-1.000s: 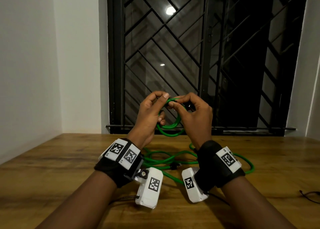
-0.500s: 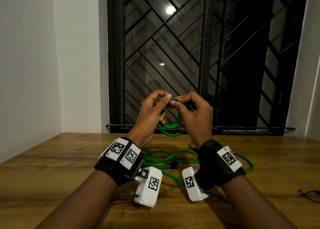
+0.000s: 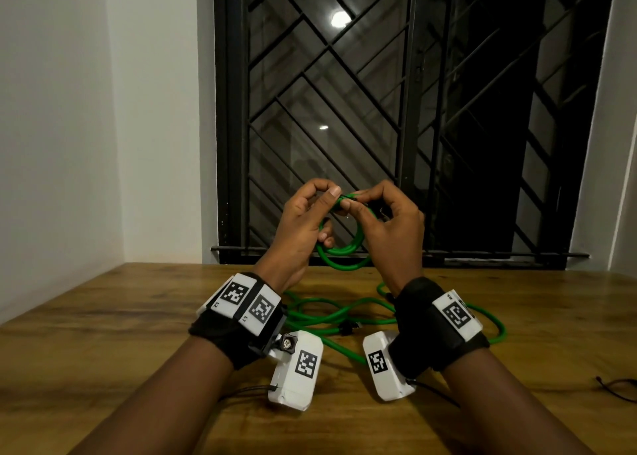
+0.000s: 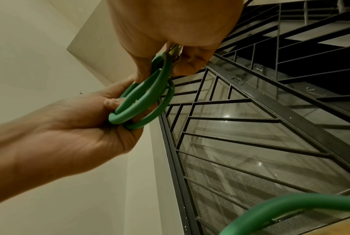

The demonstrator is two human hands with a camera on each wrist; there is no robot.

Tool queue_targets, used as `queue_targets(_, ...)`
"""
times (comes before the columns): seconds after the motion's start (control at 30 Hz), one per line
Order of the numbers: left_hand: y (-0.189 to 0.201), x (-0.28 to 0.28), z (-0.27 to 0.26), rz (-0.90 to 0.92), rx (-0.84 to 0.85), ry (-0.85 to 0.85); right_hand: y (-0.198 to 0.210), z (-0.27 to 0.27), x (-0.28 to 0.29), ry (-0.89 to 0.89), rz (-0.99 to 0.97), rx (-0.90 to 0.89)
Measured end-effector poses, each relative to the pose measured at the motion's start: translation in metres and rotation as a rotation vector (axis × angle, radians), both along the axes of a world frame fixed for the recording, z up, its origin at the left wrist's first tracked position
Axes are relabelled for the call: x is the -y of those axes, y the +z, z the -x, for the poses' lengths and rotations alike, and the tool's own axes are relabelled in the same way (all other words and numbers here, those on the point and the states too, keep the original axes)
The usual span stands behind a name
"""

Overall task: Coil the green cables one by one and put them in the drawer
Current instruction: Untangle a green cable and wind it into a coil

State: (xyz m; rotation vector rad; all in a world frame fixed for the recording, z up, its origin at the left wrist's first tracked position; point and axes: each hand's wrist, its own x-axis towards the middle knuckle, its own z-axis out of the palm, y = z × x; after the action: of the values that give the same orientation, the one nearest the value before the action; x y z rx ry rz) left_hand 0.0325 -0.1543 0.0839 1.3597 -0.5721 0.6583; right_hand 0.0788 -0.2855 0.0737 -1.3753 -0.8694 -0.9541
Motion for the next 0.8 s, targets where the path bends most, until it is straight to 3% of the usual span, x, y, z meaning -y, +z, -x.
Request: queue_targets(0.8, 0.0016, -0.0015, 0.0005, -0.026, 0.011, 0.125, -0.0011, -0.0020, -0.0006, -0.097, 0.017, 0.062)
